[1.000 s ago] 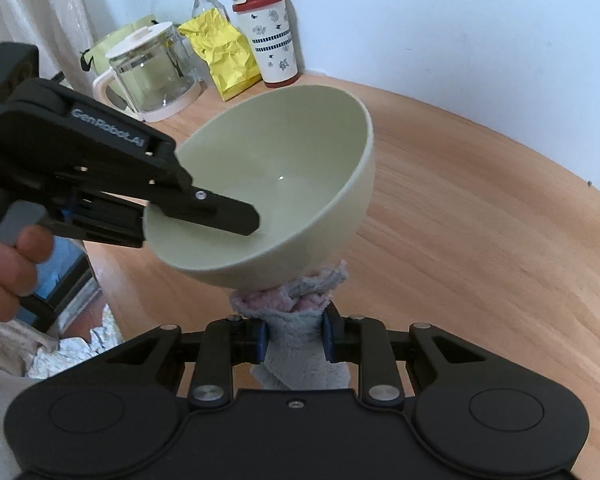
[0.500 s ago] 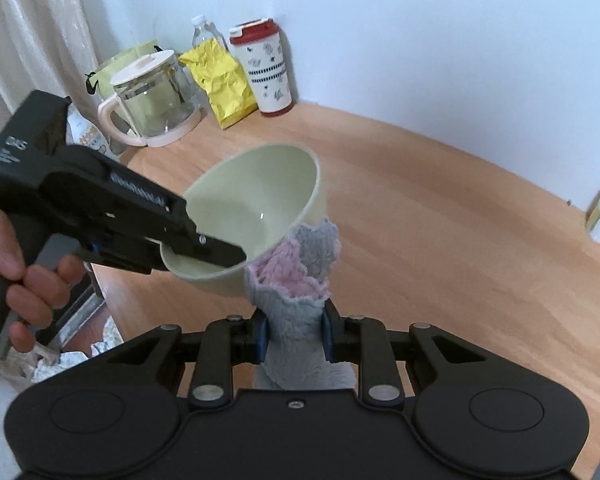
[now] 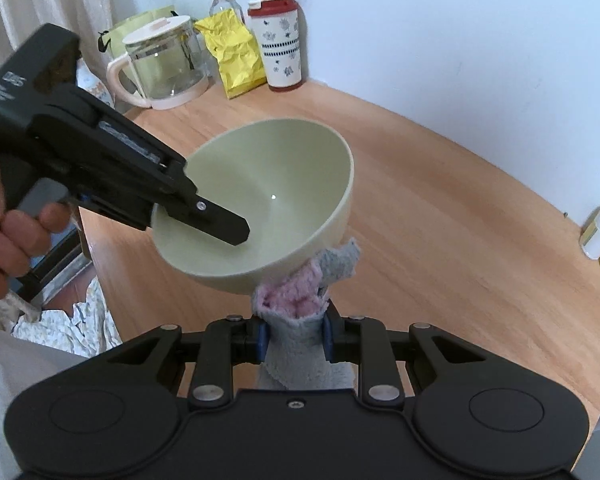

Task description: Clean bowl

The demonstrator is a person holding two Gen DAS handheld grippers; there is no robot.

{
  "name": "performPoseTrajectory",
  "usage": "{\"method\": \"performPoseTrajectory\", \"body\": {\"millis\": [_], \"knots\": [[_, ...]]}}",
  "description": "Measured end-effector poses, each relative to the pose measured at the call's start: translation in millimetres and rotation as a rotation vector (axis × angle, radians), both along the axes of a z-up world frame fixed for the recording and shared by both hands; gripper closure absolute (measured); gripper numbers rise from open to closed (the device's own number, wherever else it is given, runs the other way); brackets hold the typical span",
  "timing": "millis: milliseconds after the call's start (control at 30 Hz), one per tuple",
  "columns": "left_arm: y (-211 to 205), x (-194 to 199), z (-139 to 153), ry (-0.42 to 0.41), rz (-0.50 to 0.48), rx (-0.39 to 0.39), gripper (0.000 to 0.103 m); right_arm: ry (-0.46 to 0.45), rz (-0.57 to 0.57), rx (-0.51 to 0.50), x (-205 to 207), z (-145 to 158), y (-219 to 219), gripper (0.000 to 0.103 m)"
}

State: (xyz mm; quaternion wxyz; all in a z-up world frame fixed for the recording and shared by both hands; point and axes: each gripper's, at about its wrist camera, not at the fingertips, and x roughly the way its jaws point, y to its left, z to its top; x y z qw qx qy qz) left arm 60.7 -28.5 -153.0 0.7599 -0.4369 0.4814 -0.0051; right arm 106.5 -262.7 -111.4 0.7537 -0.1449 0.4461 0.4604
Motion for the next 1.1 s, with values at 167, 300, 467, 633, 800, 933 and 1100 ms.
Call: {"method": "performPoseTrajectory", "body": {"millis": [167, 300, 467, 633, 800, 933, 1100], "knots": [[2.8, -3.7, -0.8, -0.001, -0.003, -0.01, 0.087, 0.046, -0.021, 0.033, 1.9, -8.2, -2.8, 0.075], [5.1, -6.7, -0.4, 0.001, 0.0, -0.018, 0.087, 0.084, -0.04, 0.056, 5.1, -15.6, -3.3, 0.075], [5.2, -5.6, -6.0, 0.01, 0.016, -0.027, 0.087, 0.19, -0.12, 0.116, 14.7, -22.1, -15.7, 0.076], [3.9, -5.5, -12.2, 0.016, 0.049, -0.033, 0.087, 0.355, -0.28, 0.22, 31.3, -26.9, -46.3, 0.077], [3.0, -4.2, -12.2, 0.006, 0.042, -0.04, 0.087, 0.53, -0.473, 0.377, 46.0, -35.7, -83.3, 0.077], [3.6, -5.5, -14.6, 0.006, 0.034, -0.049, 0.087, 0.619, -0.587, 0.488, 52.5, -37.3, -102.4, 0.077], [9.3, -7.2, -17.9, 0.022, 0.038, -0.059, 0.087, 0.746, -0.719, 0.629, 56.8, -44.6, -119.1, 0.077]]}}
